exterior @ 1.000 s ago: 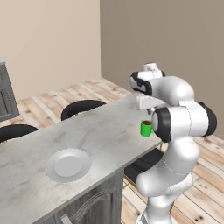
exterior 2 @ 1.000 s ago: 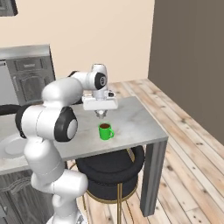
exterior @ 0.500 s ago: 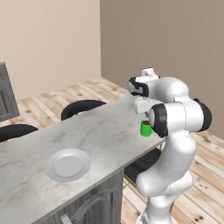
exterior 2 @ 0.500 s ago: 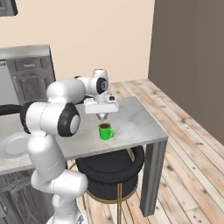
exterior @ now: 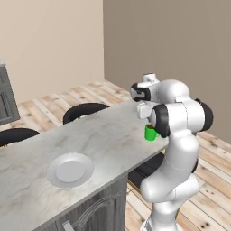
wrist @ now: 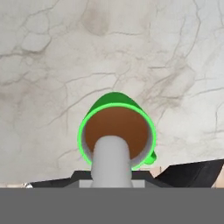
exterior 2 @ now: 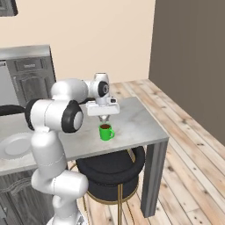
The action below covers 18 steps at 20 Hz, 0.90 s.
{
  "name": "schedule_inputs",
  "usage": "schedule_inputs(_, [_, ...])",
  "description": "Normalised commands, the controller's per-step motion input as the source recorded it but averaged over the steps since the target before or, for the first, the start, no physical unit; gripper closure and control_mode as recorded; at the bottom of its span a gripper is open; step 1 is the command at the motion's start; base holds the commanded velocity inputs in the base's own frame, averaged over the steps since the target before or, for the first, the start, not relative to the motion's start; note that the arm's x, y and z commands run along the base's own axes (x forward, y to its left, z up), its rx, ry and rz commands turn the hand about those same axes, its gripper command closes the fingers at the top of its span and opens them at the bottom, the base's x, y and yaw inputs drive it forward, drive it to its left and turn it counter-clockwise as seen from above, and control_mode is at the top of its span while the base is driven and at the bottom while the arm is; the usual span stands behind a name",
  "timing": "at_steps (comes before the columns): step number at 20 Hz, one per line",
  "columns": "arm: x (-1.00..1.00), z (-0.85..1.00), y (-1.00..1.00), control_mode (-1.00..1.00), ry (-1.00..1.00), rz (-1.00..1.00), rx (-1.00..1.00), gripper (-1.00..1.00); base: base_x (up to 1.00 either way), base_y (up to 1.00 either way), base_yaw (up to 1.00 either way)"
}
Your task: Pick up the marshmallow and place it in the cup of hot chocolate on the dining counter.
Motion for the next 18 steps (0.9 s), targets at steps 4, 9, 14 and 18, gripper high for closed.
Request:
schedule_inputs(4, [0.22,-0.18,0.00,-1.00,-0.01,0.00,0.00,1.00,0.00,0.00,0.00])
schedule_inputs(9, [0.00,-0.11,0.00,-1.00,-0.05,0.00,0.00,1.00,0.00,0.00,0.00])
schedule_inputs(14, [-0.04,-0.05,0.00,-1.00,-0.01,0.00,0.00,1.00,0.00,0.00,0.00])
schedule_inputs(18, [-0.27,-0.02,0.00,-1.00,-0.02,0.00,0.00,1.00,0.00,0.00,0.00])
